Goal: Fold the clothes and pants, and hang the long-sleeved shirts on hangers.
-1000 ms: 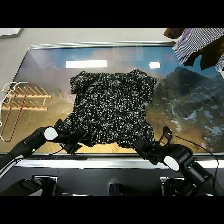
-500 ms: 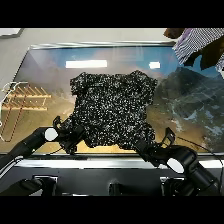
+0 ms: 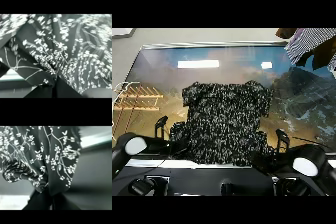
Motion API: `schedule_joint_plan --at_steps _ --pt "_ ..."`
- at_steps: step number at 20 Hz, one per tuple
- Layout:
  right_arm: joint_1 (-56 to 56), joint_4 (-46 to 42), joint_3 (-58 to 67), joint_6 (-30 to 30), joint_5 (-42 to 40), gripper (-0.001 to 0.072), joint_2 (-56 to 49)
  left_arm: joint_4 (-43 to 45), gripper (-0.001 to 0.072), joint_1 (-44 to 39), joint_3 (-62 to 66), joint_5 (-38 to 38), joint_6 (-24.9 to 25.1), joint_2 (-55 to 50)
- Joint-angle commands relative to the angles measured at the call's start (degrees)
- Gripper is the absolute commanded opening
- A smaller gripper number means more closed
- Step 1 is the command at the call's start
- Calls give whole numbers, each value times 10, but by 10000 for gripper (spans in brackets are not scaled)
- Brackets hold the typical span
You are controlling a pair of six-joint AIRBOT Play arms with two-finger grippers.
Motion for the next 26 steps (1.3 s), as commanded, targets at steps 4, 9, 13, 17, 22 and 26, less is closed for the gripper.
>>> schedule_joint_plan --at_steps 4,9,13,17,22,26 --pt "0 -146 87 113 10 33 23 -40 27 -23 1 119 -54 86" --pt "0 -224 87 231 -138 34 -67 -174 27 -2 1 314 -83 -78" --pt "-14 -221 87 241 -236 34 -177 -218 27 5 33 356 -78 -216" --pt "-79 -221 87 207 -282 33 -248 -217 27 31 81 356 -73 -299" --pt "-86 -233 87 164 -237 71 -270 -217 34 47 90 339 -23 -340" --pt "-86 -236 111 91 -236 503 -265 -210 492 70 104 296 75 -325"
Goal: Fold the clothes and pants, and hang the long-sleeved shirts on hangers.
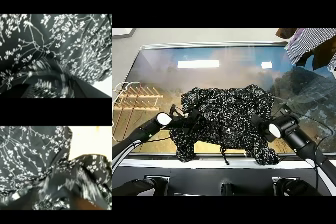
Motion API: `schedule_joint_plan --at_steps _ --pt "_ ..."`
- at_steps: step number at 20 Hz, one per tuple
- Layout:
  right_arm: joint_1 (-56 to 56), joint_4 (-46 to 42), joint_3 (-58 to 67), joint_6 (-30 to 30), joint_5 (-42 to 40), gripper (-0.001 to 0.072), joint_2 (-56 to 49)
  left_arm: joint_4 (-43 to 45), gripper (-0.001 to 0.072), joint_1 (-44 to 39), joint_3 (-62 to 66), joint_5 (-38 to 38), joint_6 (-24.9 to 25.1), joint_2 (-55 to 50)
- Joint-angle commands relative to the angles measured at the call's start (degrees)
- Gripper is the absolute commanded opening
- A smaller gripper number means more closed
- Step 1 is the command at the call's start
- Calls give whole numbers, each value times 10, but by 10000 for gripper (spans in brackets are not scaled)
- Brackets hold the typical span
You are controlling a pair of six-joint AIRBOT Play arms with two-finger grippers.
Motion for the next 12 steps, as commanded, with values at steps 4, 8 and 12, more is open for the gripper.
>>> schedule_joint_plan --at_steps 4,8,12 --pt "-1 19 152 -240 84 505 9 160 537 45 53 -92 131 75" --pt "-1 123 200 -308 143 506 -44 316 538 43 93 -140 132 134" --pt "42 146 201 -361 137 506 -163 322 537 43 103 -151 132 135"
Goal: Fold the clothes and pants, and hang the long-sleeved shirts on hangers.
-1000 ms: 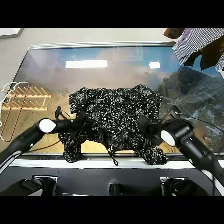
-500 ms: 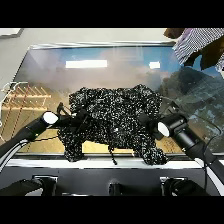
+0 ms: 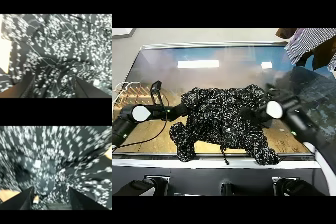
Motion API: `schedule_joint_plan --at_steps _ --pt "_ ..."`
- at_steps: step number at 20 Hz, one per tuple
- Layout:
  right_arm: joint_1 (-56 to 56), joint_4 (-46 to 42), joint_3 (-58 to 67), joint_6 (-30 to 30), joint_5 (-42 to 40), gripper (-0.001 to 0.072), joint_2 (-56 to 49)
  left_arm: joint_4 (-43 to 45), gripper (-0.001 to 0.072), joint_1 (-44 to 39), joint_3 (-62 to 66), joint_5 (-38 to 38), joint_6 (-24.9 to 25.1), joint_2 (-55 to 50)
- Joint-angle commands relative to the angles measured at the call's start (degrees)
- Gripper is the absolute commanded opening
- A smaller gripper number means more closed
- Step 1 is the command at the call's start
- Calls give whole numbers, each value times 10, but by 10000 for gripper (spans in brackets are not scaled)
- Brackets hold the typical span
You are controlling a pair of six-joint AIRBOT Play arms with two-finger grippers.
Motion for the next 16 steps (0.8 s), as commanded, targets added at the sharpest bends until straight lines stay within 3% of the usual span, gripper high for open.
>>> schedule_joint_plan --at_steps 1,5,11,13,16 --pt "40 32 10 -57 6 506 -95 41 538 1 11 -19 6 9" --pt "66 14 10 -49 -21 498 -163 41 537 1 11 -20 6 9" --pt "64 -65 10 -32 -11 481 -171 41 537 1 11 -20 6 8" --pt "64 -66 10 -32 1 397 -171 41 537 1 10 -20 6 6" --pt "64 -65 10 -32 16 387 -171 41 537 1 10 -20 6 5"
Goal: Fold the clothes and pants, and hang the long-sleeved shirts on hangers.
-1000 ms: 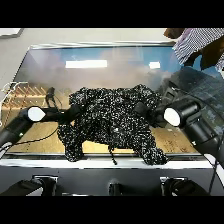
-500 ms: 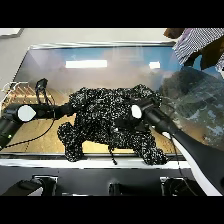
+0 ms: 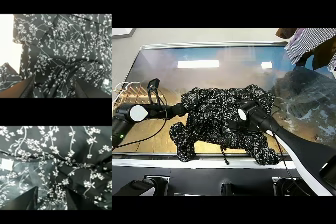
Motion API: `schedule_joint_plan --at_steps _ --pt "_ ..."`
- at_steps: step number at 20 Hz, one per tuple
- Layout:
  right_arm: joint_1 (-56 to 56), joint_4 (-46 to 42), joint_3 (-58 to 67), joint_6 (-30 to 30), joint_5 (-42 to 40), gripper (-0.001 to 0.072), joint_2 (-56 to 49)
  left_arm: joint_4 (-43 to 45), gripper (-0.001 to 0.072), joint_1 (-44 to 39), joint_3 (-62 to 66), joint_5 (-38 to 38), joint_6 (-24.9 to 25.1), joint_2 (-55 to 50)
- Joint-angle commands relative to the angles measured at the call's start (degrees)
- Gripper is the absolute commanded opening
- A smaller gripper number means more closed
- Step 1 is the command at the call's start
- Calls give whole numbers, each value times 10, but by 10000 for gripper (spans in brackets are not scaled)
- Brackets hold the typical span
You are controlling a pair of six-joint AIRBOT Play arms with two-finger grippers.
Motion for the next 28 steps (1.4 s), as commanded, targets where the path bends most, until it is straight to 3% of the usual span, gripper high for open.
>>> schedule_joint_plan --at_steps 1,7,9,11,20,22,26,27,28 --pt "0 -7 0 2 16 387 -2 1 537 0 0 0 0 -2" --pt "2 36 0 -3 26 364 -26 1 537 0 0 0 0 -6" --pt "2 29 1 -4 25 171 -26 1 537 0 0 1 0 -6" --pt "2 20 0 -4 27 33 -24 1 538 0 0 1 0 -6" --pt "2 -30 1 8 44 31 43 -2 538 -2 0 0 9 -7" --pt "2 -29 1 10 47 31 56 -6 538 -20 2 -1 34 -13" --pt "2 -31 1 20 55 31 82 -6 539 -87 77 -62 36 -82" --pt "2 -31 1 20 55 31 86 -5 544 -104 109 -78 31 -113" --pt "2 -33 1 20 55 31 87 -5 616 -121 137 -89 20 -141"
